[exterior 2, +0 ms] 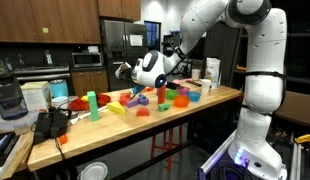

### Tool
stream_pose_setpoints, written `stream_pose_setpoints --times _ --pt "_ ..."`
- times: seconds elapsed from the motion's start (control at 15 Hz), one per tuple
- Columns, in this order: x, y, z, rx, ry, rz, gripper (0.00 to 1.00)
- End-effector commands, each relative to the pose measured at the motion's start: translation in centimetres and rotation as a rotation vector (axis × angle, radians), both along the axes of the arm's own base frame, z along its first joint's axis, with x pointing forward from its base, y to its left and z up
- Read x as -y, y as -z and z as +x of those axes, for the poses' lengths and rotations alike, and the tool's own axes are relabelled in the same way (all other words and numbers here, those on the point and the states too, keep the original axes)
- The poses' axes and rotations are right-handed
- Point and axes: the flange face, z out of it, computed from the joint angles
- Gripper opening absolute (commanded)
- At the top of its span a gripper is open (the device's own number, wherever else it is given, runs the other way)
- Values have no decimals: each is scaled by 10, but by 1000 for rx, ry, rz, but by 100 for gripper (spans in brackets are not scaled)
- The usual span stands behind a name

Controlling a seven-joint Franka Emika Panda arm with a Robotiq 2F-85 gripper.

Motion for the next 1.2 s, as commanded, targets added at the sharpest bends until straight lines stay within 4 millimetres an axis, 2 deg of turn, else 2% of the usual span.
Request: stream_pose_setpoints --times 0.0,0.67,0.87,1.07,1.13 --pt "5 1 -3 -49 30 17 1" --pt "5 5 -9 -149 67 -21 1" --pt "4 6 -9 -164 -4 -57 1" --pt "1 2 -4 -104 -144 -111 1" --pt "-28 -11 -12 -68 -182 -125 1"
